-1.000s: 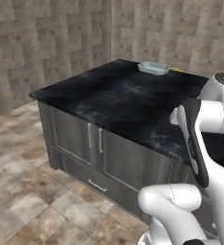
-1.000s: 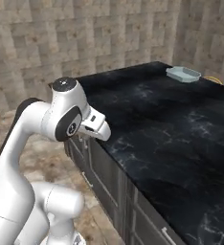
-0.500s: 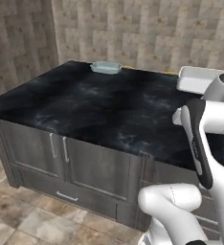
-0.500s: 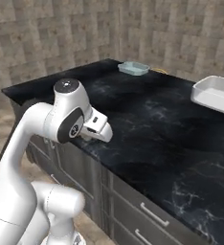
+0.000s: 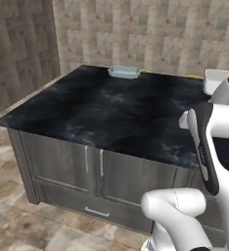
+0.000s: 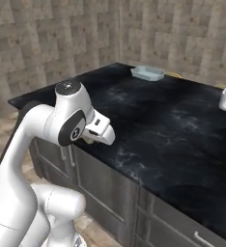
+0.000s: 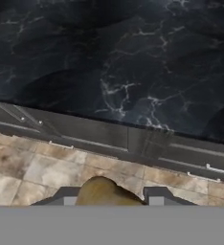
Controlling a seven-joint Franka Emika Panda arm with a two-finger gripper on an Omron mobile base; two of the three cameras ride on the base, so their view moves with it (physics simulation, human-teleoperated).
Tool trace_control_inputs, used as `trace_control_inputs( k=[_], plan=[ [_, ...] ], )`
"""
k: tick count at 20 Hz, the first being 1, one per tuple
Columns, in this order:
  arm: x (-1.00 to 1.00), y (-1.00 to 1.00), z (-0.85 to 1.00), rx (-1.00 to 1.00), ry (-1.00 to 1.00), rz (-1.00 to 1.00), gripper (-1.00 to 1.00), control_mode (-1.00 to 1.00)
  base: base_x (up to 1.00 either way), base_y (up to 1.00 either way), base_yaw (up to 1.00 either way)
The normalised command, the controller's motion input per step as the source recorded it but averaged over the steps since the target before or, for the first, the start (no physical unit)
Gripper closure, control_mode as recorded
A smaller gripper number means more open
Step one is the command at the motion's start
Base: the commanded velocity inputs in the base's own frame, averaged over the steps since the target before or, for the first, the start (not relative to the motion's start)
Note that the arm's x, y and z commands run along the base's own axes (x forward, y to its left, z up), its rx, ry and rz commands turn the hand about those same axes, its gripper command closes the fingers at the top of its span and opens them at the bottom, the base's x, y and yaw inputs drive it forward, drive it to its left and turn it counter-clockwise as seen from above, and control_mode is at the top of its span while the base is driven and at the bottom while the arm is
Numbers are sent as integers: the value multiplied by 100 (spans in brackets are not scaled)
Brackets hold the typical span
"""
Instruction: Place the cold items (banana and garlic) from the fridge in one tupperware on the dining counter. Place the warm items (hot dog and kebab skewer) in the stove area in another tupperware.
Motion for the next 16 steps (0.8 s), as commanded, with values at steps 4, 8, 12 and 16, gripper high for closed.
trace_control_inputs(
  k=[4, 8, 12, 16],
  plan=[
    [0, 0, 0, 0, 0, 0, 100, 100, 41, 100, -9],
    [0, 0, 0, 0, 0, 0, 100, 100, 42, 100, -9],
    [0, 0, 0, 0, 0, 0, 100, 100, 42, 100, -10],
    [0, 0, 0, 0, 0, 0, 100, 100, 43, 100, -10]
  ],
)
